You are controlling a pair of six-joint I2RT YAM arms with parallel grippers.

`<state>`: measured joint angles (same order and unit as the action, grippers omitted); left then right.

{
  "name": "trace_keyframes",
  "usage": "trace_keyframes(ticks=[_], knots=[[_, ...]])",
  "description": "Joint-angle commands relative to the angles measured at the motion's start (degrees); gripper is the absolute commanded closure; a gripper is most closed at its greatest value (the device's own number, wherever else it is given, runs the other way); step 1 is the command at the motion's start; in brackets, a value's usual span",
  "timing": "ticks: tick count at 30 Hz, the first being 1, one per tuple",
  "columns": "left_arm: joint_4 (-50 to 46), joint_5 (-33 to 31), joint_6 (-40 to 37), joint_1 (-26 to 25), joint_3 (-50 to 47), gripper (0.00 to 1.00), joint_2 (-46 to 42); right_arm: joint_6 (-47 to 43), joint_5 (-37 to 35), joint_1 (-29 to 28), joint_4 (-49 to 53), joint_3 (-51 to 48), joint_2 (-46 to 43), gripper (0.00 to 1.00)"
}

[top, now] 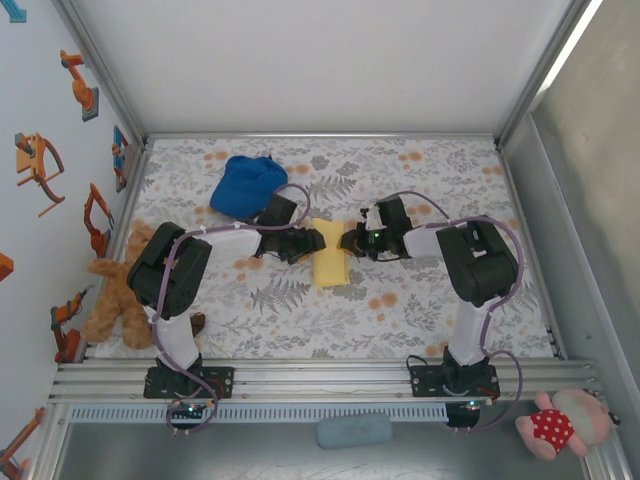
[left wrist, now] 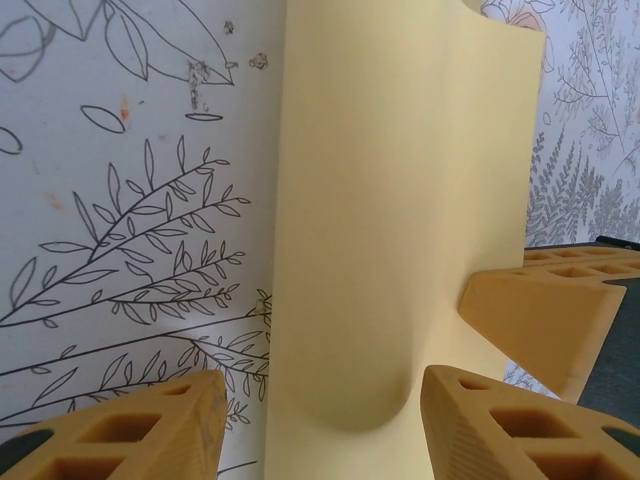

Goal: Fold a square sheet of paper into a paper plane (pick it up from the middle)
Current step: First fold in half a square sheet of paper at the center of the table.

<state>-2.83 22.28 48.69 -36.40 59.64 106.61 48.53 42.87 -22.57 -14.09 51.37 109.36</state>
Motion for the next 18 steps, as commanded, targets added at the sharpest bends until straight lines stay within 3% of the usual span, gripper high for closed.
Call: trace_keyframes(ticks=[1, 18], knots=[[-1.8, 0.4, -1.1, -0.3, 1.6, 0.47, 0.9, -1.5, 0.9, 0.4, 0.8, 1.7, -0.8, 1.00], [-6.2, -1.1, -1.4, -1.3, 4.3, 0.54, 4.1, -1.9, 1.1, 0.4, 1.7, 3.1, 0.3, 1.00]])
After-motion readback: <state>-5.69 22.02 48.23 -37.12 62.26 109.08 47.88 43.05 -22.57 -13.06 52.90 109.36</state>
